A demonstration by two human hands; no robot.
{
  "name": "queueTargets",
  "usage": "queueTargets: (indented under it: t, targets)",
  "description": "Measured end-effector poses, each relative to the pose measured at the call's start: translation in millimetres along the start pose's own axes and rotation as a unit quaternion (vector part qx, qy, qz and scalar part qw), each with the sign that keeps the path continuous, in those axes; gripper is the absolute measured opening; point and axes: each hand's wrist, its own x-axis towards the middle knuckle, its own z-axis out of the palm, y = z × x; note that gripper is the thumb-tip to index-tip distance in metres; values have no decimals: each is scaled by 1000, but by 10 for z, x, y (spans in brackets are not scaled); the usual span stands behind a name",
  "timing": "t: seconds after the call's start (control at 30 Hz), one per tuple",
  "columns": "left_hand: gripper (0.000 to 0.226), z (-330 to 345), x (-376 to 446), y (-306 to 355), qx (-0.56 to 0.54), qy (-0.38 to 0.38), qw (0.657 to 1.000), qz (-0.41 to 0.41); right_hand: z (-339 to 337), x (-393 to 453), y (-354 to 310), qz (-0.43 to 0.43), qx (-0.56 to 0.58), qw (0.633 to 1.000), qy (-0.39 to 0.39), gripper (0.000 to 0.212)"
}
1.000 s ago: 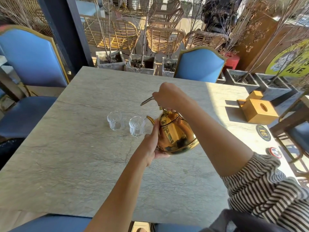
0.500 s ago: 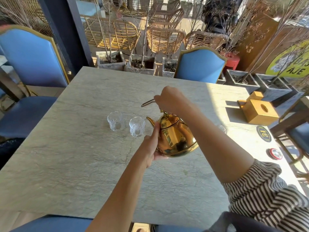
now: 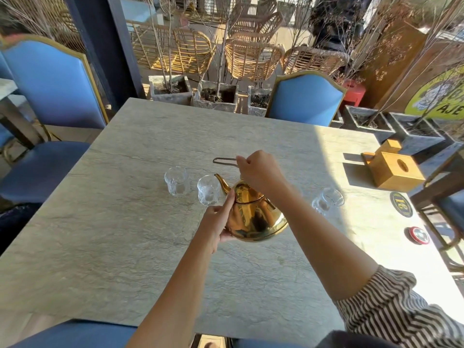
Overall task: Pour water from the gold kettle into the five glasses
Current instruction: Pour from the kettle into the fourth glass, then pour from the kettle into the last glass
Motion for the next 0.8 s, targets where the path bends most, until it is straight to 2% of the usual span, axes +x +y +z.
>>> queueTargets:
  t: [0.27,0.37,0.6,0.67,0.73,0.8]
  targets:
    - [104,-67,-17,69,-17,23,1000,-4,-25,-52,-65,-45,21,999,14,47]
    - [85,-105,-22,98,-25,29,999,-4,-33,-37,-132,-59,19,998,12,50]
    - [143,-284,60,161,-31,58,998,7,24,71,-389,-87,8,996,-16,48]
    - [150,-334,86,178,-27,62,998,7,67,121,-470,-86,4,996,-27,45]
    - [134,-360,62,216,-26,54,998,2,113,163,-547,-83,-5,996,-37,44]
    - [102,-388,69,227,-30,51,998,-2,155,197,-623,-80,-11,995,-50,43]
